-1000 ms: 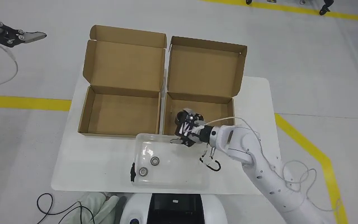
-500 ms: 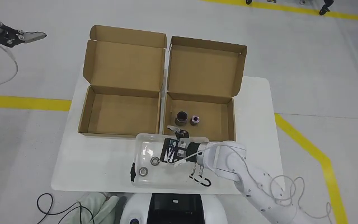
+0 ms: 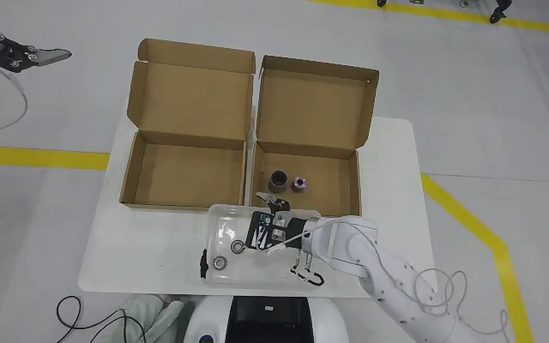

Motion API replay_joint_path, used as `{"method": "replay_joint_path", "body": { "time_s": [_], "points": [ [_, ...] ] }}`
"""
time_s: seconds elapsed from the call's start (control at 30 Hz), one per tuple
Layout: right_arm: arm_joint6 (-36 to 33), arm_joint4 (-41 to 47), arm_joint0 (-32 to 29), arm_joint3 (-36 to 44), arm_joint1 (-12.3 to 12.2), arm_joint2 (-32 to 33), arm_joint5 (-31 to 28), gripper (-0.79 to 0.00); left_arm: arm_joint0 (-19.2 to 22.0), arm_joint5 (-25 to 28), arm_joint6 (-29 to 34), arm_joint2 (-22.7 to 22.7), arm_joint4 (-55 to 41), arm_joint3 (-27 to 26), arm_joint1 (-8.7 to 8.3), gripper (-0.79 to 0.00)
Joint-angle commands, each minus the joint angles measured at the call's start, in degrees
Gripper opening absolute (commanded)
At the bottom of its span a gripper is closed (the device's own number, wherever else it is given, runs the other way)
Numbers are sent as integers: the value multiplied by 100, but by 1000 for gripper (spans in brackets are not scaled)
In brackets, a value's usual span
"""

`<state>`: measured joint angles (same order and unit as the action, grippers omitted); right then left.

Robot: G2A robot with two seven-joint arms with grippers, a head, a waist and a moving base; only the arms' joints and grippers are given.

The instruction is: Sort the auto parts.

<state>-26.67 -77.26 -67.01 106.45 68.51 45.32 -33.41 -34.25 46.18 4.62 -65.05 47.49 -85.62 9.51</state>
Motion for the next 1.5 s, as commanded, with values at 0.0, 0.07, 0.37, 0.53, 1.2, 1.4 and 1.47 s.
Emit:
{"method": "replay_joint_path", "body": {
  "time_s": [0.0,0.07,0.37,0.53,1.2,1.4,1.47],
  "points": [
    [0,0,0,0,0,0,0,0,0,0,0,0,0,0,0,0],
    [0,0,0,0,0,0,0,0,0,0,0,0,0,0,0,0],
    [47,-30,-66,112,-15,77,77,0,0,0,0,0,0,0,0,0],
    [126,-2,-163,265,-54,118,-255,0,0,0,0,0,0,0,0,0],
    [476,-417,525,-1346,389,-1217,-315,-117,0,0,0,0,0,0,0,0],
    [427,-338,762,-1803,566,-1476,-274,-169,0,0,0,0,0,0,0,0],
    [381,-304,834,-1918,617,-1549,-321,-169,0,0,0,0,0,0,0,0]
  ]
}}
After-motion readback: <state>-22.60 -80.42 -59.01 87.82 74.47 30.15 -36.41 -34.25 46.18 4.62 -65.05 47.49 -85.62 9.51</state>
